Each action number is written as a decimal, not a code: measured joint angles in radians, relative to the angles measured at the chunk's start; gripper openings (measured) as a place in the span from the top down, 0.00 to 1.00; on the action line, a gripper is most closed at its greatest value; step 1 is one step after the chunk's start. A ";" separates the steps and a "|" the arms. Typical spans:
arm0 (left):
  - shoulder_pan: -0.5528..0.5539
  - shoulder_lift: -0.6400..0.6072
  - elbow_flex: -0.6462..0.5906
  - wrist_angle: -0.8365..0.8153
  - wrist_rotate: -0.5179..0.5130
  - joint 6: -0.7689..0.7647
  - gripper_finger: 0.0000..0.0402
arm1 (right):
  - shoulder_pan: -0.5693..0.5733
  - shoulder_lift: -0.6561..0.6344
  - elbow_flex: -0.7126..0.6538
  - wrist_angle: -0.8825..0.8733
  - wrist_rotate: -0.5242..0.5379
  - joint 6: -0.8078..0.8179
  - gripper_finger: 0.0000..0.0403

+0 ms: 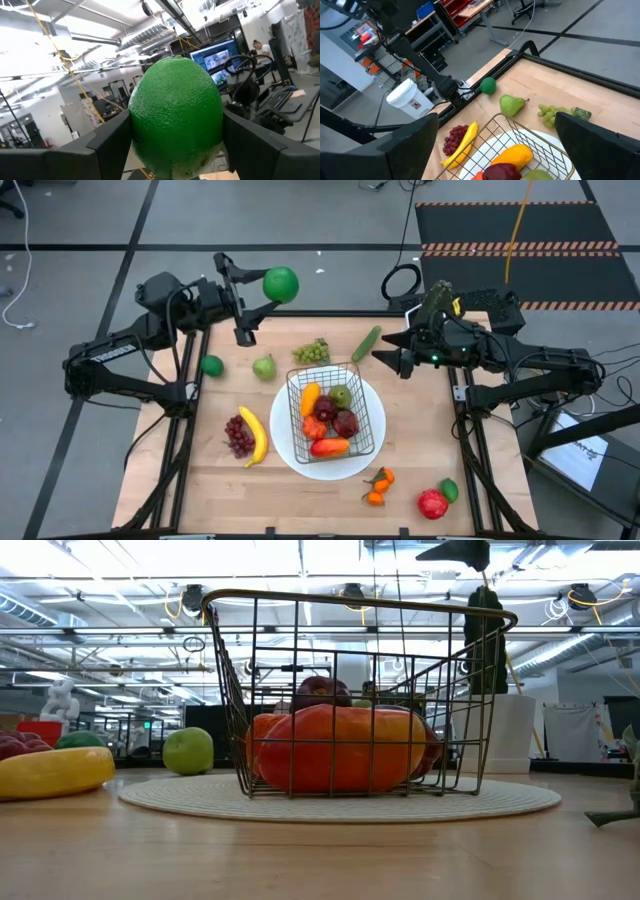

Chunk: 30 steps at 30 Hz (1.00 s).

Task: Build produce basket
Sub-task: Put the bottom left green lime into the black wire basket

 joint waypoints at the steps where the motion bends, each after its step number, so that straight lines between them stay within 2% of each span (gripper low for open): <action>1: 0.000 0.000 0.000 0.000 0.000 -0.018 0.30 | 0.000 0.000 0.000 0.000 0.000 0.000 0.02; 15: -0.004 0.000 0.000 0.000 0.000 -0.285 0.30 | 0.000 0.000 0.000 0.000 0.000 -0.006 0.02; 30: -0.037 0.000 0.000 -0.042 0.000 -0.837 0.30 | 0.000 0.000 0.000 -0.013 0.000 -0.052 0.02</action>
